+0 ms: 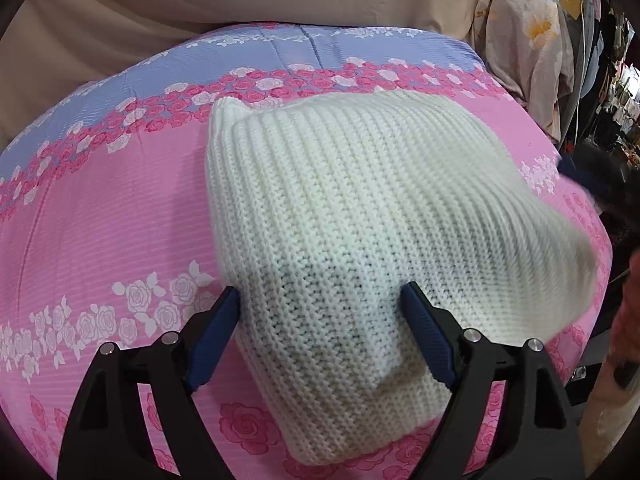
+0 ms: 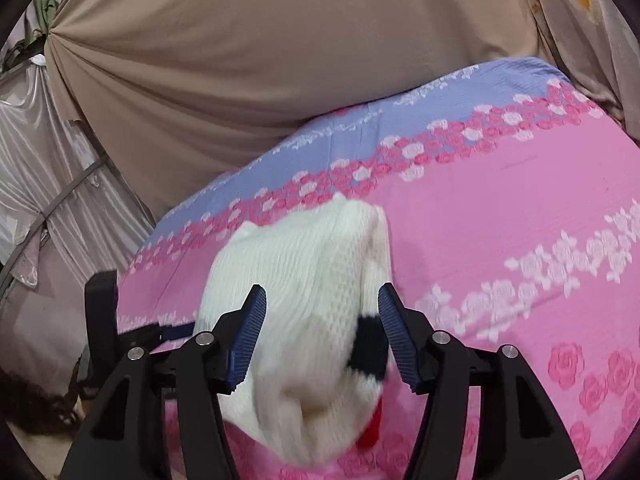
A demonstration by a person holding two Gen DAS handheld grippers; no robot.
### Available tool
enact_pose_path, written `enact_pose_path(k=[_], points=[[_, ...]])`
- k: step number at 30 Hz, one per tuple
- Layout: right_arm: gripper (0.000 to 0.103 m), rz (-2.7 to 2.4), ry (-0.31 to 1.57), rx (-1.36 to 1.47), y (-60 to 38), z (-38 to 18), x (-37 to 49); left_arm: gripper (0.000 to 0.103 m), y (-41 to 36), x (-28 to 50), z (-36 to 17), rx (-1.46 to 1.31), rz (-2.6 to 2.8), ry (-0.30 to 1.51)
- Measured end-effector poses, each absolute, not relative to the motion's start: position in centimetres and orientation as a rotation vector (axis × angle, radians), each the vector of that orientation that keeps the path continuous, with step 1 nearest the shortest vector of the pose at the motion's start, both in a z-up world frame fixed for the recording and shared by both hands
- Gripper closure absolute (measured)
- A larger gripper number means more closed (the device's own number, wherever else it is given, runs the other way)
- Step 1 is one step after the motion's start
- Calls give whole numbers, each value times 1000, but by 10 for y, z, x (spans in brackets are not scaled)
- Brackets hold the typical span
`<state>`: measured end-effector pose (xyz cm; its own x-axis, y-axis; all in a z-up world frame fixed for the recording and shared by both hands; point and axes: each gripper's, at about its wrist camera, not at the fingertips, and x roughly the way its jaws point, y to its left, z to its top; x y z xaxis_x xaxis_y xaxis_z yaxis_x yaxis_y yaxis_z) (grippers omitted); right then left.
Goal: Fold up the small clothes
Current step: 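Grasp the sweater's trimmed edge with the right tool and lift it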
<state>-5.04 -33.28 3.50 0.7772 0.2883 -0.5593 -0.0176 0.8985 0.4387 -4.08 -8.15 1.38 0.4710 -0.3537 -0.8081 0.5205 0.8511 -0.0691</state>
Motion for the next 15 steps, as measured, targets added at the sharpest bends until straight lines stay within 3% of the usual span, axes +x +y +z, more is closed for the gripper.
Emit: enact_pose_path(k=[4,7,8,12,15], points=[[42,136,802,432,-333,10,-3,22,-80,-41,12,190,-535,936],[85,139,839,396,-321,5,20,22,-81,-41,12,189,-533,936],[88,162,806,391,-318,14,18,22,-81,-41,12,187,-530,936],[90,266,614,358,-309,61,-8,22,-79,-39,12,168,-532,939],[90,107,712,251,-309,33,10,23,-76,-37,16,149,-542,943]])
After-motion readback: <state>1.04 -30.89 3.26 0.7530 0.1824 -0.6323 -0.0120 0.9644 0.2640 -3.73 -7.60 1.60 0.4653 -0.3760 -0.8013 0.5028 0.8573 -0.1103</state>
